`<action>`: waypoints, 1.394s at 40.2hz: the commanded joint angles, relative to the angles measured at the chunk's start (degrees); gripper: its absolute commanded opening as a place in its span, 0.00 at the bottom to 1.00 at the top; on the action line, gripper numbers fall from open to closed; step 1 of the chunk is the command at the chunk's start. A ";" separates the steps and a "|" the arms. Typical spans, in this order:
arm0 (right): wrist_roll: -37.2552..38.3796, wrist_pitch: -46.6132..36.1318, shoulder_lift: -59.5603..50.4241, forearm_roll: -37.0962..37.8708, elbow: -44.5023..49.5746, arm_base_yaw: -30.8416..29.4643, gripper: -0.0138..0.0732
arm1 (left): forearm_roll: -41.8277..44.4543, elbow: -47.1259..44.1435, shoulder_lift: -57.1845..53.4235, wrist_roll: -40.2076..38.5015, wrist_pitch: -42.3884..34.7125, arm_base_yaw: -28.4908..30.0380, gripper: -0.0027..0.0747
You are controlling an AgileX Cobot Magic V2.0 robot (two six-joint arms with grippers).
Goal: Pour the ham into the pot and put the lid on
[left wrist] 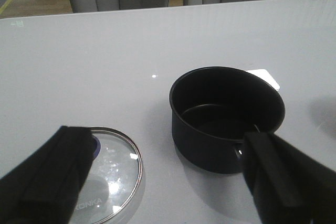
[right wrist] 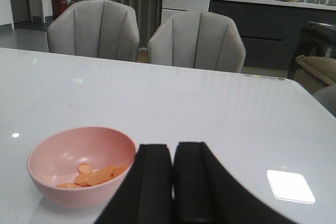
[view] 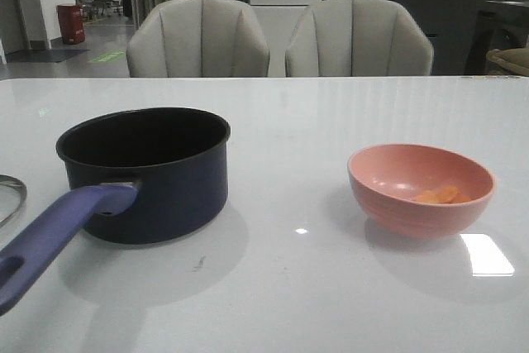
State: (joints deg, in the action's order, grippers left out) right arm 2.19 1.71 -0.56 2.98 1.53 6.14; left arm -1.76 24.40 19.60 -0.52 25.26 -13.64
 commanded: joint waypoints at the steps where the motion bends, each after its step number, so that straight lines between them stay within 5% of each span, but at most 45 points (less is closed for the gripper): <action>1: -0.26 -4.86 -1.15 -0.13 -0.27 -0.42 0.34 | 0.12 -0.34 -2.38 -0.22 -7.28 -0.46 0.82; 13: -0.31 -6.77 -1.15 -0.13 -0.31 -0.42 0.34 | -0.13 -3.86 -8.07 -0.22 -11.47 -0.95 0.82; 19: -0.17 -16.55 -1.10 -0.13 -1.39 -0.42 0.34 | -0.13 -3.96 -8.17 -0.22 -11.24 -0.95 0.82; 33: 1.35 9.04 16.66 -0.74 -21.16 -0.42 0.34 | -0.13 -3.96 -8.17 -0.22 -11.60 -0.95 0.82; 45: 2.33 9.72 24.22 -2.98 -21.99 -0.42 0.35 | -0.13 -3.96 -8.17 -0.22 -11.60 -1.08 0.82; 49: 2.33 9.72 26.77 -4.67 -22.23 -0.42 0.42 | -0.13 -3.96 -8.17 -0.22 -11.40 -1.08 0.82; 56: 2.33 9.87 35.52 -4.91 -24.70 -0.42 0.69 | -0.13 -3.96 -8.17 -0.22 -11.40 -1.08 0.82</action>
State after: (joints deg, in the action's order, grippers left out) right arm 4.39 15.57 30.70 -1.70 -19.80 6.14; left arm -1.62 18.95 10.94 -0.52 18.29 -14.26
